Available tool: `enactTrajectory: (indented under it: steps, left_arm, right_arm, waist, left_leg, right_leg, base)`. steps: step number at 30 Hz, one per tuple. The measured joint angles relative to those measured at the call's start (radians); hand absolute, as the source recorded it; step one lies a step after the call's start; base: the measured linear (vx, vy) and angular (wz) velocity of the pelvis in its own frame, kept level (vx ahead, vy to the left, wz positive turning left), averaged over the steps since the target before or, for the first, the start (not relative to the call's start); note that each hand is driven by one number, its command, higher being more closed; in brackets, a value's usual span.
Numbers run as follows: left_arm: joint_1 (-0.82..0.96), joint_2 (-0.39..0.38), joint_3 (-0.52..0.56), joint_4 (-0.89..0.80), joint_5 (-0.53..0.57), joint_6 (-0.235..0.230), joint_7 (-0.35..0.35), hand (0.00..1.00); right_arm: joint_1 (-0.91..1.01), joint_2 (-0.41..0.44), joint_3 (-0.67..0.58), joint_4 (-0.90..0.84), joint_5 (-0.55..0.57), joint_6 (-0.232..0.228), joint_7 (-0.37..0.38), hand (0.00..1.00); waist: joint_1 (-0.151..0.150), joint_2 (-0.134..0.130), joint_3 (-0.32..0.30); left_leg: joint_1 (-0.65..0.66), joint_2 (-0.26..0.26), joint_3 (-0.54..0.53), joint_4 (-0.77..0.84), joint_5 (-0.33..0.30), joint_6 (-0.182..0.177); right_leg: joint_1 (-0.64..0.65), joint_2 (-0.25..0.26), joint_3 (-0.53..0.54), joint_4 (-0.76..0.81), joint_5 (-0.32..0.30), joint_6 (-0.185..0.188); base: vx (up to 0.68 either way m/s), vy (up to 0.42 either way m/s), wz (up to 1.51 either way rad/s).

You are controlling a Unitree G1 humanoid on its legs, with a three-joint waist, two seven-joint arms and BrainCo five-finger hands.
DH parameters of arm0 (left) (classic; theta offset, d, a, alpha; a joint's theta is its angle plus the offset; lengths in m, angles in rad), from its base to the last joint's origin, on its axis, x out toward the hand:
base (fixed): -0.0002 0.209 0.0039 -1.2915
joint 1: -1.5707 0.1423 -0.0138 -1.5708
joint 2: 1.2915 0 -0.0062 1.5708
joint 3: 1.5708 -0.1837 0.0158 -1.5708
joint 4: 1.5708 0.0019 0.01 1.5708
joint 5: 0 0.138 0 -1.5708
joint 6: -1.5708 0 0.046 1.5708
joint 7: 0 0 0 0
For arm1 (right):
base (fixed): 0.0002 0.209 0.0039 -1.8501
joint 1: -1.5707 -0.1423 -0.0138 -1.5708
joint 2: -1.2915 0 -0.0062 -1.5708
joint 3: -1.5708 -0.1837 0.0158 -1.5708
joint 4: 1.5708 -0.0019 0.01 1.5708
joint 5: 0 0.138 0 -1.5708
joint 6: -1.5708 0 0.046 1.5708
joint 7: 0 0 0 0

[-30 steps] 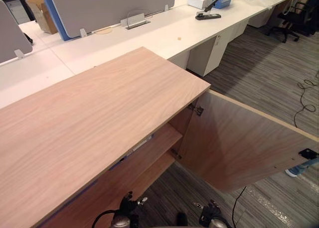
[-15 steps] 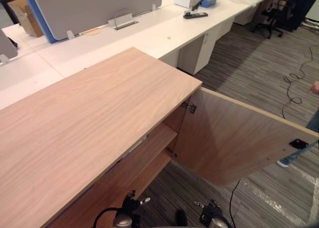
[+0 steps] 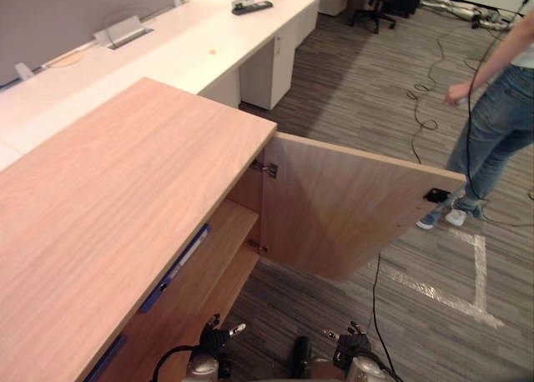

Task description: Walk over to the cabinet, pick up the folder, carry it to the office cabinet, place the folder inside the office cabinet, then close the office cabinet door

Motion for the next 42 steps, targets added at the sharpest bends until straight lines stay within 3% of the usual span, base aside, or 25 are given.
enactTrajectory:
  steps: [2, 5, 9, 12, 14, 16, 19, 20, 21, 24, 28, 31, 34, 36, 37, 39, 42]
  left_arm:
    - [-0.007, 0.026, -0.011, -0.002, 0.004, 0.0, -0.002, 0.0]
    - [0.002, 0.057, -0.014, 0.0, 0.005, 0.004, -0.002, 0.0]
    - [0.006, 0.08, -0.042, 0.0, 0.003, 0.015, -0.001, 0.0]
    - [0.008, 0.086, -0.051, 0.001, 0.001, 0.02, 0.001, 0.0]
    - [0.016, 0.082, -0.05, 0.001, -0.021, 0.021, 0.01, 0.0]
    - [0.024, 0.079, -0.05, 0.001, -0.044, 0.019, 0.011, 0.0]
    - [0.028, 0.077, -0.047, -0.001, -0.058, 0.016, 0.016, 0.0]
    - [0.029, 0.078, -0.044, -0.001, -0.059, 0.016, 0.018, 0.0]
    - [0.029, 0.082, -0.037, -0.004, -0.06, 0.013, 0.019, 0.0]
    - [0.043, 0.103, -0.033, -0.002, -0.059, 0.012, 0.02, 0.0]
    - [0.067, 0.12, -0.024, -0.013, -0.057, 0.013, 0.018, 0.0]
    - [0.073, 0.13, -0.003, -0.024, -0.057, 0.013, 0.011, 0.0]
    - [0.089, 0.129, 0.01, -0.049, -0.059, 0.013, 0.006, 0.0]
    - [0.091, 0.127, 0.02, -0.05, -0.061, 0.012, 0.005, 0.0]
    - [0.096, 0.121, 0.022, -0.053, -0.062, 0.009, 0.003, 0.0]
    - [0.123, 0.08, 0.038, -0.078, -0.068, 0.007, 0.001, 0.0]
    - [0.137, 0.07, 0.035, -0.098, -0.091, -0.001, -0.003, 0.0]
  right_arm:
    - [-0.011, -0.004, -0.019, 0.035, -0.002, 0.002, 0.001, 0.0]
    - [-0.009, -0.016, -0.049, 0.039, -0.003, 0.005, 0.002, 0.0]
    - [-0.006, -0.047, -0.048, 0.078, -0.002, 0.02, 0.003, 0.0]
    - [-0.004, -0.052, -0.047, 0.104, -0.003, 0.021, 0.012, 0.0]
    - [0.002, -0.056, -0.046, 0.123, -0.003, 0.022, 0.015, 0.0]
    - [0.016, -0.056, -0.045, 0.123, -0.002, 0.022, 0.015, 0.0]
    - [0.013, -0.06, -0.045, 0.145, -0.002, 0.021, 0.014, 0.0]
    - [0.004, -0.06, -0.045, 0.153, -0.002, 0.021, 0.014, 0.0]
    - [-0.001, -0.061, -0.044, 0.154, -0.002, 0.021, 0.014, 0.0]
    - [-0.001, -0.051, -0.027, 0.147, 0.0, 0.02, 0.015, 0.0]
    - [-0.008, -0.055, 0.009, -0.014, 0.002, 0.02, 0.011, 0.0]
    - [-0.077, -0.113, 0.011, -0.233, 0.002, 0.009, 0.009, 0.0]
    - [-0.161, -0.219, -0.012, -0.35, 0.042, -0.042, -0.006, 0.0]
    - [-0.21, -0.27, -0.059, -0.365, 0.069, -0.066, -0.021, 0.0]
    - [-0.248, -0.302, -0.102, -0.355, 0.094, -0.076, -0.035, 0.0]
    - [-0.304, -0.366, -0.133, -0.305, 0.144, -0.082, -0.055, 0.0]
    - [-0.356, -0.39, -0.132, -0.254, 0.21, -0.083, -0.062, 0.0]
  waist:
    - [0.001, -0.004, 0.004]
    - [-0.004, -0.01, 0.006]
    - [-0.014, -0.011, 0.005]
    - [-0.014, -0.011, 0.003]
    - [-0.011, -0.011, -0.006]
    - [-0.011, -0.01, -0.021]
    - [-0.005, -0.015, -0.031]
    - [-0.002, -0.012, -0.033]
    - [0.003, -0.01, -0.035]
    - [0.001, -0.027, -0.059]
    - [0.001, -0.025, -0.058]
    - [-0.001, -0.011, -0.053]
    - [-0.003, -0.002, -0.059]
    - [-0.003, -0.005, -0.061]
    - [-0.002, -0.013, -0.057]
    - [-0.003, 0.029, -0.074]
    - [0.005, 0.02, -0.074]
  left_leg:
    - [0.027, -0.007, 0.025, -0.072, 0.018, -0.038]
    - [0.063, -0.014, 0.064, -0.08, 0.015, -0.041]
    - [0.068, 0.008, 0.064, -0.073, 0.023, -0.052]
    - [0.058, 0.035, 0.061, -0.033, 0.033, -0.055]
    - [0.057, 0.033, 0.053, 0.019, 0.038, -0.049]
    - [0.048, 0.026, 0.037, 0.061, 0.042, -0.048]
    - [0.03, 0.0, -0.024, 0.005, -0.043, -0.025]
    - [0.021, -0.003, -0.028, -0.05, -0.044, -0.024]
    - [0.022, -0.011, -0.034, -0.061, -0.005, -0.029]
    - [0.026, -0.043, -0.02, -0.059, -0.007, -0.02]
    - [0.022, -0.06, -0.022, -0.058, -0.008, -0.02]
    - [0.022, -0.059, -0.021, -0.047, -0.009, -0.021]
    - [0.017, -0.067, -0.022, -0.009, -0.009, -0.021]
    - [-0.019, -0.075, -0.03, 0.075, -0.009, -0.021]
    - [-0.047, -0.077, -0.054, 0.114, -0.05, -0.013]
    - [-0.009, -0.077, -0.062, -0.057, 0.008, 0.002]
    - [-0.011, -0.088, -0.07, -0.062, 0.016, 0.001]
  right_leg:
    - [-0.009, -0.077, -0.201, 0.082, -0.046, -0.032]
    - [-0.01, -0.105, -0.25, 0.117, -0.043, -0.026]
    - [-0.004, -0.073, -0.249, 0.081, -0.014, 0.007]
    - [0.071, 0.004, -0.233, -0.101, 0.074, 0.005]
    - [0.124, 0.02, -0.2, -0.196, 0.115, 0.009]
    - [0.141, 0.017, -0.18, -0.228, 0.126, 0.014]
    - [0.145, 0.002, -0.157, -0.235, 0.133, 0.022]
    - [0.146, 0.003, -0.151, -0.235, 0.138, 0.029]
    - [0.149, 0.004, -0.136, -0.236, 0.146, 0.04]
    - [0.146, -0.02, -0.117, -0.241, 0.154, 0.051]
    - [0.139, -0.034, -0.113, -0.241, 0.156, 0.054]
    - [0.134, -0.031, -0.103, -0.242, 0.157, 0.055]
    - [0.138, -0.036, -0.089, -0.236, 0.157, 0.055]
    - [0.148, -0.067, -0.088, -0.236, 0.158, 0.055]
    - [0.155, -0.096, -0.088, -0.236, 0.162, 0.061]
    - [0.155, -0.083, -0.086, -0.238, 0.169, 0.074]
    - [0.16, -0.096, -0.089, -0.237, 0.173, 0.077]
  base:
    - [-0.03, 0.037, -0.29]
    - [0.03, 0.022, -0.44]
    - [0.07, -0.023, -0.18]
    - [0.06, -0.069, -0.28]
    - [0.05, -0.031, -0.37]
    - [0.08, 0.02, -0.26]
    - [0.04, 0.063, -0.19]
    - [-0.03, 0.09, -0.3]
    - [-0.05, 0.119, -0.38]
    - [-0.01, 0.132, -0.11]
    - [0.02, 0.059, -0.03]
    - [0.02, 0.0, -0.12]
    - [0.01, 0.014, -0.12]
    - [-0.01, 0.067, 0.02]
    - [-0.03, 0.107, 0.16]
    - [-0.05, 0.118, 0.06]
    - [-0.04, 0.058, 0.03]
